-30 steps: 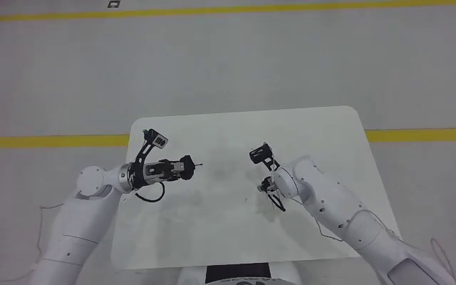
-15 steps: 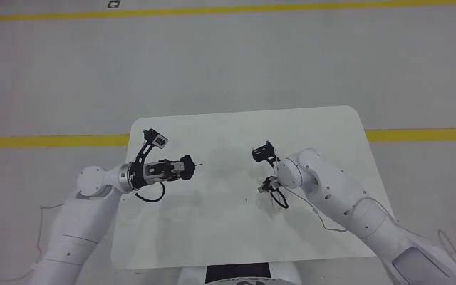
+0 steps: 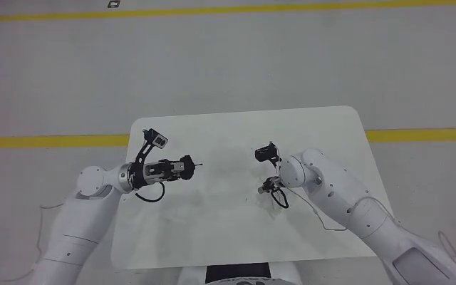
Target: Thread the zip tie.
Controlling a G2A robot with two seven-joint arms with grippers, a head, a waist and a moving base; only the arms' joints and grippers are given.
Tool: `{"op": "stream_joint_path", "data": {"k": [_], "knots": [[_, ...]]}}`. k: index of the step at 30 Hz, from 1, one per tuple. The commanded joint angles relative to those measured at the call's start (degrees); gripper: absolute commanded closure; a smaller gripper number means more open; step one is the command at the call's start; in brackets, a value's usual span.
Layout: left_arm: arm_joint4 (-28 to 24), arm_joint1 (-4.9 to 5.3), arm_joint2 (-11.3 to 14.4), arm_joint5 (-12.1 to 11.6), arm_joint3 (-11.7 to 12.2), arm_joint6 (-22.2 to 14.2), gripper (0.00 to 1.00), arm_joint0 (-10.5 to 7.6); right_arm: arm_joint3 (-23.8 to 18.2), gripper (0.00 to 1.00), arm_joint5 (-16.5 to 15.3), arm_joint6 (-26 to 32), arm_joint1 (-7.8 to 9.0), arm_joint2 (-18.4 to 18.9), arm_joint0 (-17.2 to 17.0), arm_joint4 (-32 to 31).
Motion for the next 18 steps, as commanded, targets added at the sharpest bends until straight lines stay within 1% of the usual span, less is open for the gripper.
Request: {"op": "stream_joint_path", "data": {"k": [1, 4, 5, 6, 7, 8, 9, 15, 18], "knots": [[0.0, 0.0, 0.0, 0.0, 0.0, 0.0, 1.0, 0.0, 0.26, 0.0, 0.36, 0.02, 0.1, 0.28, -0.14, 0.57], [0.0, 0.0, 0.0, 0.0, 0.0, 0.0, 1.0, 0.0, 0.57, 0.0, 0.54, 0.02, 0.33, 0.18, -0.09, 0.9], [0.0, 0.0, 0.0, 0.0, 0.0, 0.0, 1.0, 0.0, 0.62, 0.12, 0.54, 0.02, 0.39, 0.2, -0.11, 1.14], [0.0, 0.0, 0.0, 0.0, 0.0, 0.0, 1.0, 0.0, 0.67, 0.2, 0.54, 0.02, 0.45, 0.16, -0.14, 1.23], [0.0, 0.0, 0.0, 0.0, 0.0, 0.0, 1.0, 0.0, 0.72, 0.21, 0.54, 0.02, 0.52, 0.11, -0.18, 1.33], [0.0, 0.0, 0.0, 0.0, 0.0, 0.0, 1.0, 0.0, 0.71, 0.2, 0.54, 0.02, 0.56, 0.02, -0.23, 1.41], [0.0, 0.0, 0.0, 0.0, 0.0, 0.0, 1.0, 0.0, 0.6, 0.0, 0.54, 0.02, 0.61, -0.12, -0.17, 1.03], [0.0, 0.0, 0.0, 0.0, 0.0, 0.0, 1.0, 0.0, 0.6, 0.0, 0.54, 0.02, 0.61, -0.12, -0.17, 1.03], [0.0, 0.0, 0.0, 0.0, 0.0, 0.0, 1.0, 0.0, 0.77, 0.0, -0.55, -2.14, 0.63, 0.4, -1.11, 1.78]]}}
